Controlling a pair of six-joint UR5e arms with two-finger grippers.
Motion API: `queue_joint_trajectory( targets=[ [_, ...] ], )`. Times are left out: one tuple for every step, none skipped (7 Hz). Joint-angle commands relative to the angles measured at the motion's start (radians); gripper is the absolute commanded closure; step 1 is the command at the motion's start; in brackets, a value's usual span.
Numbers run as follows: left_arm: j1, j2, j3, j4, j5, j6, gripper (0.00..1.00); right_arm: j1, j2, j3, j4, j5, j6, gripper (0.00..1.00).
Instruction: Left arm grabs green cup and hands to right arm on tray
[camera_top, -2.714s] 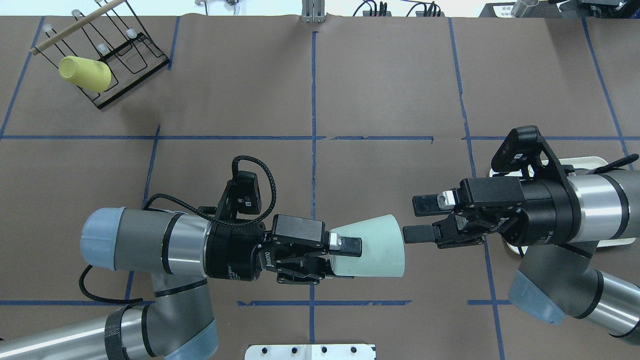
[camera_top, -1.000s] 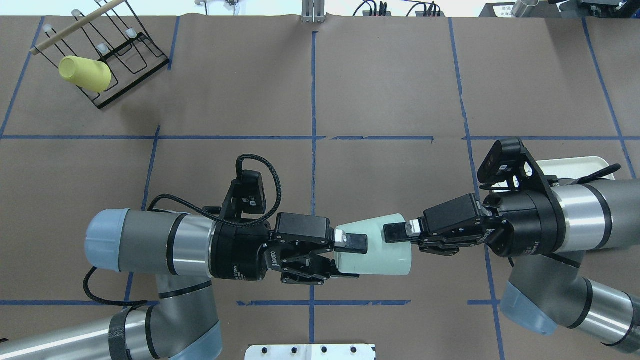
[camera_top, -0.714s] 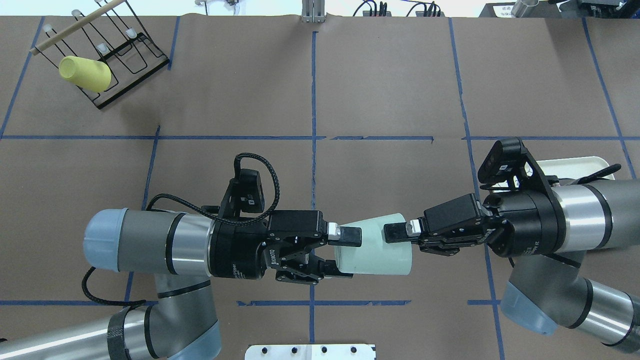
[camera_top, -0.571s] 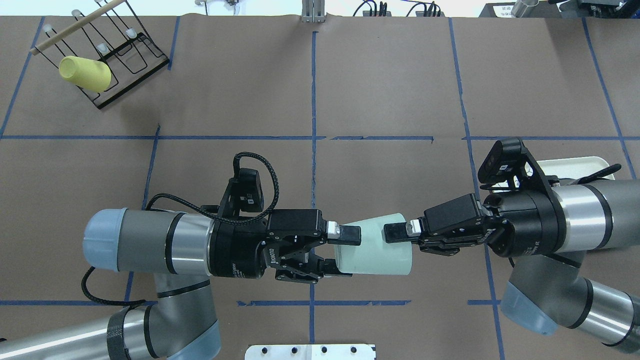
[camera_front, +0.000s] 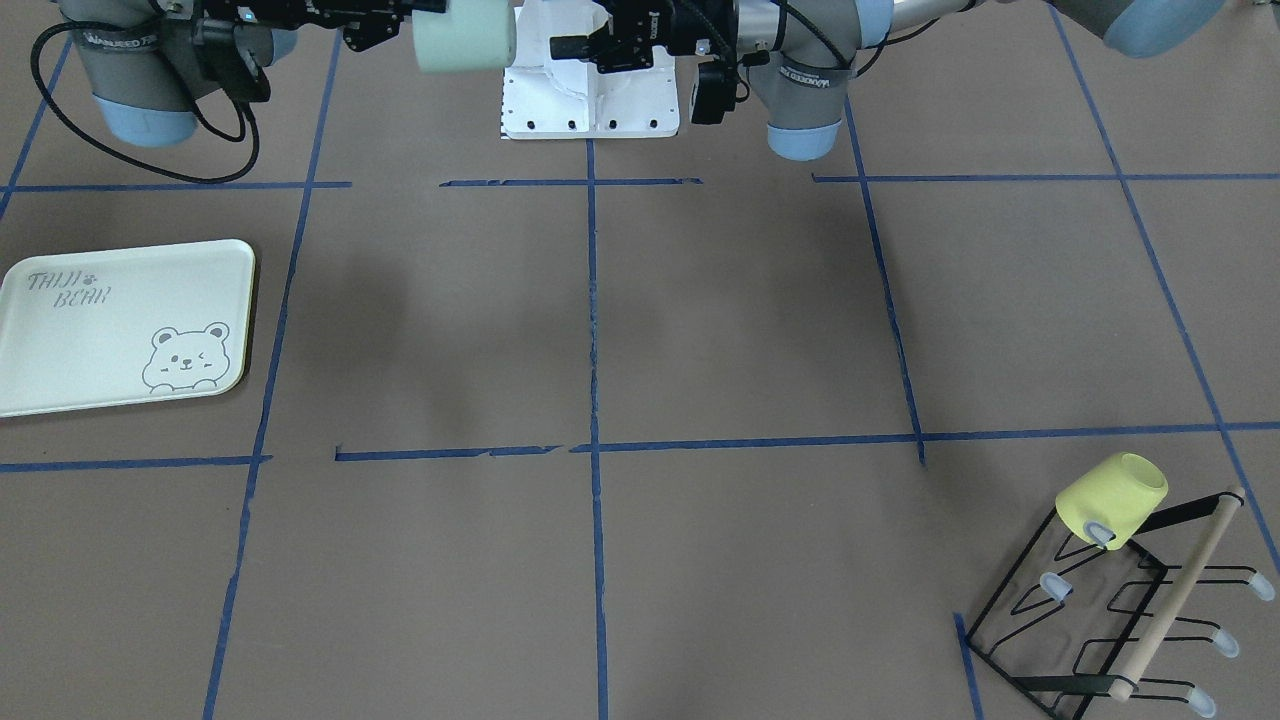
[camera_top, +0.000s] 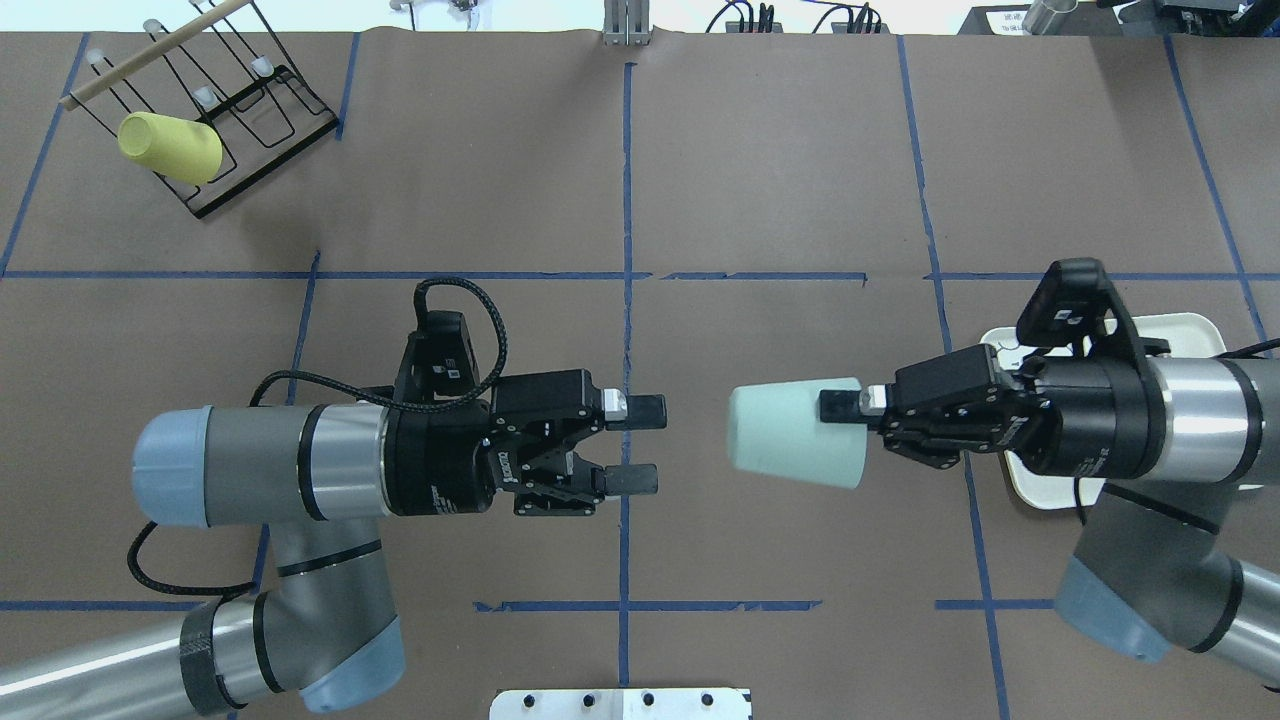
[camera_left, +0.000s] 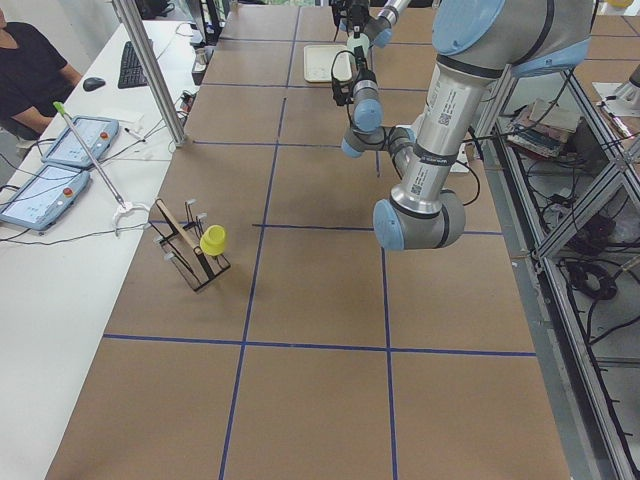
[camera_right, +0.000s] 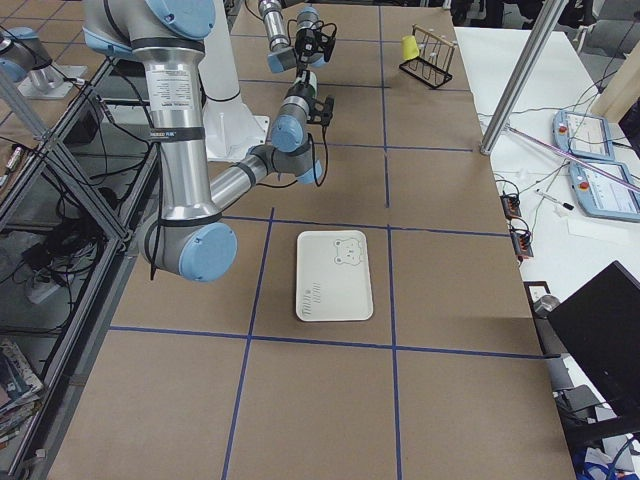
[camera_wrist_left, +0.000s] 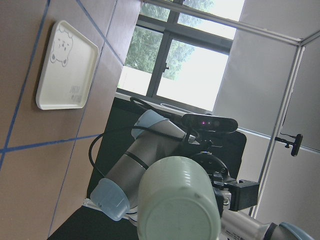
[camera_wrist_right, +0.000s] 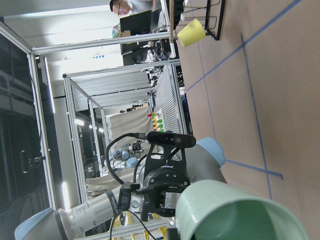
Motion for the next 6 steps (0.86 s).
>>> queue_joint_trajectory(
  targets=[
    [-0.077,0.033,0.015,0.135,0.018,0.000,0.00,0.133,-0.153,-0.004,-0.139,0.028,-0.141,1.00],
    [-0.113,0.034,0.014,0.257,0.014,0.001,0.00,0.179,-0.192,-0.004,-0.262,0.053,-0.266,1.00],
    [-0.144,0.036,0.012,0.414,0.010,0.003,0.00,0.214,-0.239,-0.002,-0.351,0.053,-0.365,1.00],
    [-0.156,0.035,0.006,0.595,-0.012,0.105,0.00,0.250,-0.290,0.001,-0.449,0.067,-0.510,1.00],
    [-0.159,0.036,0.002,0.729,-0.041,0.288,0.00,0.317,-0.303,0.002,-0.590,0.153,-0.688,1.00],
    [-0.182,0.036,0.002,0.847,-0.045,0.379,0.00,0.372,-0.329,0.005,-0.717,0.227,-0.867,1.00]
  ],
)
